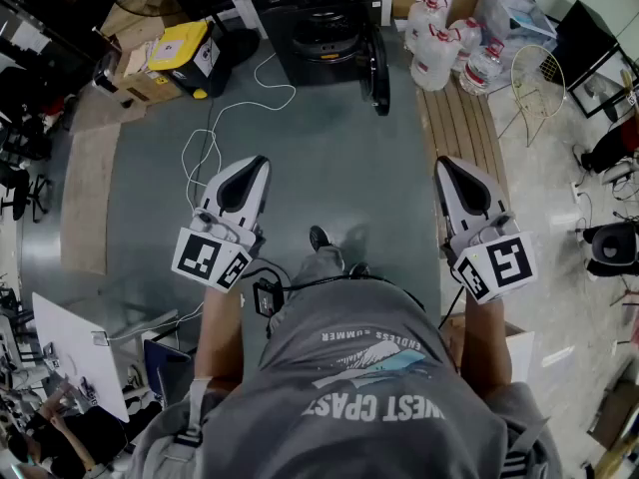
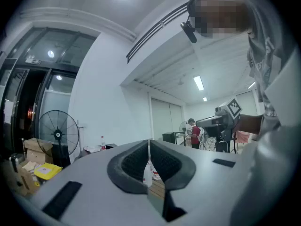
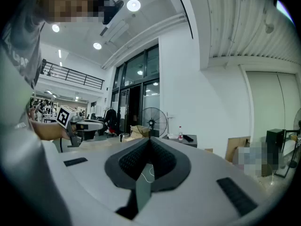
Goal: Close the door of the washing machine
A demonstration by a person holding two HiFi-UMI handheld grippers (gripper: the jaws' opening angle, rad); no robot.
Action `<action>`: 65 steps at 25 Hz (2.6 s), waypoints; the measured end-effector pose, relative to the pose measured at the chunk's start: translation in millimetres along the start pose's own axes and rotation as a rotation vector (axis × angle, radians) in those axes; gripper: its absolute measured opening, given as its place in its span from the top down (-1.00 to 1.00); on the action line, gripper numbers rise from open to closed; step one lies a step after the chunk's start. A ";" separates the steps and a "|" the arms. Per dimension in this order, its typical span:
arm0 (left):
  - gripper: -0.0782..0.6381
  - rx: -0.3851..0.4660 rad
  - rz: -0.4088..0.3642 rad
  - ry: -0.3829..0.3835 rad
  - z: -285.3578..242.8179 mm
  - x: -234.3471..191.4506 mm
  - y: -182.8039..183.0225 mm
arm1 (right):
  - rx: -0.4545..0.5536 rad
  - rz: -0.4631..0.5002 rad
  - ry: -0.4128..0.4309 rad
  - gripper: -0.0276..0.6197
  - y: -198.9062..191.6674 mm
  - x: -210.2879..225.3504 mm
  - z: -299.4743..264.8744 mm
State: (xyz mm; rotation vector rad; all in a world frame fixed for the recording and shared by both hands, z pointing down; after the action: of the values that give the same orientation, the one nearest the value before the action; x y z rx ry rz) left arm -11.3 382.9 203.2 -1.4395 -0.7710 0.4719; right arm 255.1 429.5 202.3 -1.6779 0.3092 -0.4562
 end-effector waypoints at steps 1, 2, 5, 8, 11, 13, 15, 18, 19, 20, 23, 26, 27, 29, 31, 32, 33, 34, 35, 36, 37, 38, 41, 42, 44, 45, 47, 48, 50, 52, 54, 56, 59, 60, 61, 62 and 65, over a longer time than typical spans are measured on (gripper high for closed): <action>0.70 0.000 0.000 0.002 -0.5 -0.1 -0.3 | -0.002 -0.001 0.002 0.83 -0.9 0.9 -0.9; 0.70 0.000 0.000 0.004 -1.1 -0.3 -0.7 | -0.004 -0.002 0.005 0.83 -1.8 1.8 -2.0; 0.70 -0.005 0.003 0.009 -2.8 -4.1 -3.9 | -0.010 -0.004 0.010 0.83 -4.2 3.8 -7.8; 0.70 -0.011 0.010 0.015 -5.8 -12.6 -10.3 | -0.018 -0.001 0.017 0.83 -5.8 5.0 -20.3; 0.70 -0.013 0.023 0.023 -9.8 -23.7 -18.4 | -0.025 -0.012 0.029 0.83 -8.0 5.3 -36.5; 0.70 -0.012 0.032 0.027 -13.5 -33.2 -24.8 | -0.026 -0.029 0.028 0.83 -9.6 6.8 -49.2; 0.70 -0.014 0.041 0.028 -19.5 -44.7 -32.0 | -0.036 -0.037 0.026 0.83 -11.1 9.9 -64.3; 0.70 -0.013 0.051 0.023 -32.8 -65.9 -41.0 | -0.047 -0.033 0.024 0.82 -10.5 13.4 -89.5; 0.70 -0.011 0.052 0.021 -37.7 -74.3 -43.2 | -0.047 -0.032 0.023 0.82 -9.8 14.2 -98.7; 0.70 -0.009 0.053 0.019 -42.6 -83.0 -45.4 | -0.048 -0.032 0.021 0.82 -9.4 14.9 -108.3; 0.70 -0.004 0.061 0.006 -57.5 -109.4 -52.5 | -0.056 -0.034 0.012 0.82 -9.6 17.2 -137.0; 0.70 0.000 0.065 -0.008 -74.6 -140.8 -59.3 | -0.063 -0.033 -0.004 0.82 -6.3 21.7 -167.5; 0.70 0.003 0.066 -0.010 -80.5 -152.1 -61.0 | -0.065 -0.033 -0.010 0.82 -5.1 23.4 -177.8; 0.70 0.015 0.070 -0.014 -91.8 -173.8 -64.1 | -0.073 -0.032 -0.021 0.82 -3.2 26.0 -198.5; 0.70 0.027 0.075 -0.019 -102.8 -193.9 -68.5 | -0.080 -0.026 -0.030 0.82 0.0 27.0 -219.1; 0.70 0.030 0.077 -0.022 -107.7 -203.4 -71.5 | -0.080 -0.022 -0.034 0.82 2.1 26.8 -229.3; 0.70 0.032 0.078 -0.025 -111.9 -212.5 -74.7 | -0.078 -0.018 -0.037 0.82 4.0 25.9 -239.2; 0.70 0.033 0.078 -0.028 -115.3 -221.0 -77.7 | -0.075 -0.014 -0.039 0.82 5.7 24.6 -248.6; 0.70 0.037 0.078 -0.033 -118.3 -228.9 -80.1 | -0.072 -0.010 -0.041 0.82 7.3 23.0 -257.5; 0.70 0.042 0.078 -0.039 -121.4 -236.4 -81.6 | -0.069 -0.005 -0.044 0.82 8.8 21.7 -265.8; 0.70 0.048 0.077 -0.044 -124.5 -243.3 -82.4 | -0.067 -0.001 -0.048 0.82 10.5 20.8 -273.4; 0.70 0.054 0.076 -0.049 -127.4 -249.9 -82.5 | -0.067 0.003 -0.052 0.82 12.1 20.3 -280.4; 0.70 0.068 0.065 -0.063 -133.8 -267.5 -82.0 | -0.066 0.007 -0.066 0.82 16.7 18.8 -298.5; 0.70 0.070 0.060 -0.067 -135.7 -273.0 -82.4 | -0.064 0.007 -0.069 0.82 17.9 18.3 -304.3; 0.70 0.073 0.055 -0.069 -138.6 -282.7 -84.6 | -0.067 0.009 -0.070 0.82 18.2 17.6 -315.8; 0.70 0.074 0.055 -0.070 -139.5 -286.5 -85.9 | -0.072 0.011 -0.070 0.82 17.6 17.4 -321.1; 0.70 0.076 0.058 -0.071 -140.8 -292.3 -88.1 | -0.079 0.014 -0.067 0.82 16.6 17.6 -330.6; 0.70 0.077 0.058 -0.071 -141.5 -294.6 -88.8 | -0.082 0.015 -0.065 0.82 16.4 18.1 -334.8; 0.70 0.077 0.056 -0.070 -142.8 -298.9 -89.7 | -0.085 0.017 -0.061 0.82 16.5 19.6 -343.2; 0.70 0.074 0.054 -0.066 -144.8 -304.0 -91.0 | -0.089 0.018 -0.056 0.82 16.4 22.8 -353.1; 0.70 0.070 0.055 -0.060 -147.5 -309.6 -93.6 | -0.092 0.019 -0.050 0.82 15.7 27.9 -364.4; 0.70 0.062 0.055 -0.052 -150.5 -315.3 -97.6 | -0.091 0.018 -0.042 0.82 14.4 33.8 -376.2; 0.70 0.054 0.056 -0.038 -157.4 -324.2 -103.7 | -0.089 0.014 -0.032 0.82 12.4 43.2 -394.1; 0.70 0.052 0.055 -0.033 -160.4 -327.3 -105.7 | -0.090 0.017 -0.027 0.82 11.6 46.9 -400.2; 0.70 0.049 0.055 -0.028 -163.5 -330.5 -107.6 | -0.092 0.021 -0.021 0.82 10.5 50.8 -406.4; 0.70 0.046 0.056 -0.023 -166.8 -334.0 -109.7 | -0.095 0.024 -0.016 0.82 9.3 54.8 -412.6; 0.70 0.037 0.060 -0.008 -179.7 -344.8 -116.0 | -0.106 0.025 -0.010 0.82 8.0 68.3 -431.4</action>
State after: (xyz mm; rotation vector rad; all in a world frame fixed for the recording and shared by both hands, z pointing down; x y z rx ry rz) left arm -135.9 1.1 261.0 -1.4300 -0.7236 0.5360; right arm 115.4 18.6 252.1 -1.7767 0.3521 -0.4188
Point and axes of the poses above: the fingertips, and each gripper's own axes: z backward along the fingers, x to its right, y out of its top, the point moved 2 cm from there along z, backward along the fingers, and after that the axes turned 7 degrees about -z, right-handed, at the moved point
